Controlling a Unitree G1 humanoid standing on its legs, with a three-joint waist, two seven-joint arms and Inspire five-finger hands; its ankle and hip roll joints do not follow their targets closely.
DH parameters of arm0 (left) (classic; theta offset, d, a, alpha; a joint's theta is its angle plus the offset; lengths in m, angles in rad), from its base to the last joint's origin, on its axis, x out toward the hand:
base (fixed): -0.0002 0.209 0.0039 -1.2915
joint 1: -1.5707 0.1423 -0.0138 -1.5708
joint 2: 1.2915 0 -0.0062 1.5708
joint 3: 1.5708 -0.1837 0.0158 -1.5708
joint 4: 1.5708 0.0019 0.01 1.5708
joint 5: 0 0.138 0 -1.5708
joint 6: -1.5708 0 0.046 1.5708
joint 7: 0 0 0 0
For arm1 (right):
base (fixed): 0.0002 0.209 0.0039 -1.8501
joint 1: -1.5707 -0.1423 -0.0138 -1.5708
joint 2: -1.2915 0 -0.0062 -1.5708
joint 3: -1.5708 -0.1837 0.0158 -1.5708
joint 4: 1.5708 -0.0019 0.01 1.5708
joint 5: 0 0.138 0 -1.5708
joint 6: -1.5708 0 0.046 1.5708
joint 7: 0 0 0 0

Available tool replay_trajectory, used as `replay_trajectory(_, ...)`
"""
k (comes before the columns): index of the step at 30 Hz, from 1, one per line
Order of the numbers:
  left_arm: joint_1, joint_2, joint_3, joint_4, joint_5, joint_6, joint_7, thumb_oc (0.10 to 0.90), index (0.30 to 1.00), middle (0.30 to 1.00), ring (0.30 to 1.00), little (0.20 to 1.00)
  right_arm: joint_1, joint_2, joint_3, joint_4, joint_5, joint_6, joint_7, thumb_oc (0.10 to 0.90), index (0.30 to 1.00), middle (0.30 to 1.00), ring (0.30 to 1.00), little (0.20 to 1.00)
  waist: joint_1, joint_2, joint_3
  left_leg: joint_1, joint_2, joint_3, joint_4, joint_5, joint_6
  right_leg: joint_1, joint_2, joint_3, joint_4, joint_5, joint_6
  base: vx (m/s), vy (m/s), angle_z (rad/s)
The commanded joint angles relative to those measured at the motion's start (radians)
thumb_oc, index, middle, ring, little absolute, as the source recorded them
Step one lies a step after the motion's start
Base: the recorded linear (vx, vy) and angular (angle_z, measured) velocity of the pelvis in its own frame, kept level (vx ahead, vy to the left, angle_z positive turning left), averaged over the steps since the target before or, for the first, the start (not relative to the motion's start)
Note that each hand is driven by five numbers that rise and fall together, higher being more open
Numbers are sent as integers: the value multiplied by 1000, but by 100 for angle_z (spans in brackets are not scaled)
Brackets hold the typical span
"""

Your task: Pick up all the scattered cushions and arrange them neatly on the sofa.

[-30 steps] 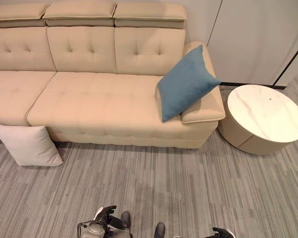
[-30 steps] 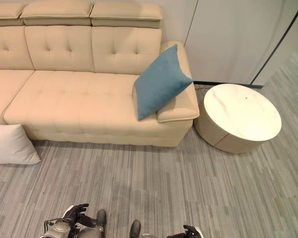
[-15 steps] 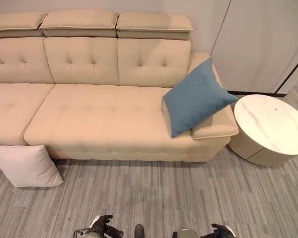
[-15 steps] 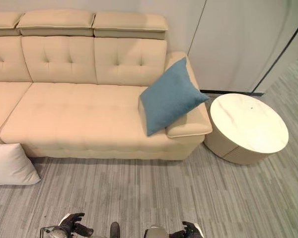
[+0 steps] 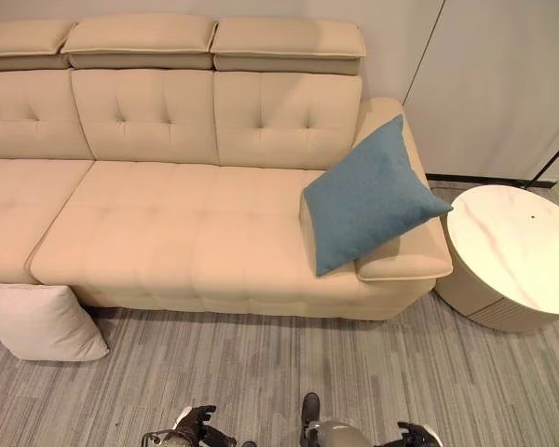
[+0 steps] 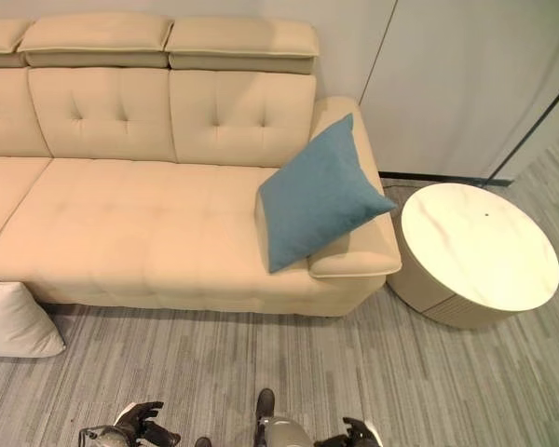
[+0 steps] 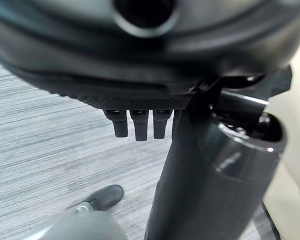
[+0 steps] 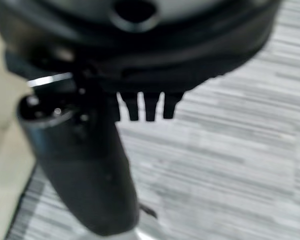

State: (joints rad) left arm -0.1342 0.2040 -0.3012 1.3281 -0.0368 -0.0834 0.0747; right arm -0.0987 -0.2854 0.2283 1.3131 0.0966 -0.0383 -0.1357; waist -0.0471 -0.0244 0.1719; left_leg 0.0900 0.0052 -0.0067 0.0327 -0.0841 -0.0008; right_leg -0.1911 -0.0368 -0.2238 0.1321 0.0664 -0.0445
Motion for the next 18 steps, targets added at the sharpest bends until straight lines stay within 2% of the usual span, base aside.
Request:
replay_trajectory(1,34,9,13,30,8,-11,-5,800,900,900,900,900,22,-11,10,25,25,-15,-17,800,900,900,900,900,-10,-35,-21,-88,-54,20,213,-49,-40,120,-11,52,-83,-76,96,275,-291,70)
replay_trajectory(2,25,1,10,18,-8,-6,-1,800,900,900,900,900,8,-19,11,18,50,-18,-13,800,900,900,900,900,-1,-48,11,-201,-16,53,454,30,-56,179,-1,64,-103,-100,52,170,-183,120)
replay_trajectory(5,25,1,10,18,-8,-6,-1,800,900,900,900,900,8,-19,11,18,50,-18,-13,800,900,900,900,900,-2,-47,9,-202,-16,52,455,29,-56,178,-1,64,-103,-100,52,116,-69,62)
replay_trajectory(6,28,-3,-3,13,-11,-5,-3,800,900,900,900,900,14,-24,13,25,58,-10,-11,800,900,900,900,900,5,-49,13,-254,-9,72,447,7,-37,211,-3,73,-115,-120,47,432,6,-43)
replay_trajectory(7,27,-6,-10,18,-11,-6,-4,800,900,900,900,900,18,-24,17,31,50,-11,-13,800,900,900,900,900,13,-47,-3,-270,-38,44,264,-9,-31,236,0,84,-148,-133,68,612,49,-64)
replay_trajectory(8,27,-8,-16,19,-9,-7,-6,800,900,900,900,900,20,-23,17,29,47,-13,-17,800,900,900,900,900,21,-30,-8,-294,-26,33,112,74,-43,260,21,87,-166,-147,75,439,71,-33)
replay_trajectory(9,28,-8,-16,19,-9,-7,-6,800,900,900,900,900,21,-23,17,29,47,-13,-17,800,900,900,900,900,21,-31,-6,-288,-27,33,105,77,-43,263,20,88,-166,-147,75,273,70,-4)
replay_trajectory(10,26,-7,-20,16,-9,-9,-1,800,900,900,900,900,20,-22,18,26,44,-15,-23,800,900,900,900,900,25,-25,-4,-307,-19,32,72,116,-47,275,27,93,-172,-153,78,188,67,36)
replay_trajectory(11,27,-9,-19,19,-6,-8,-5,800,900,900,900,900,21,-21,17,29,43,-13,-20,800,900,900,900,900,27,-22,-6,-299,-15,32,35,122,-48,286,28,99,-174,-159,80,264,100,38)
replay_trajectory(16,40,-7,-14,23,13,-4,-2,800,900,900,900,900,33,-10,12,37,31,-9,-19,800,900,900,900,900,26,-27,-31,-277,-40,22,57,101,-32,303,2,124,-141,-175,97,243,123,-4)
replay_trajectory(18,40,0,-12,15,20,-4,3,800,900,900,900,900,31,-2,13,24,24,-6,-9,800,900,900,900,900,33,-25,-42,-244,-50,36,53,72,-4,273,-31,138,-26,-176,127,325,218,-72)
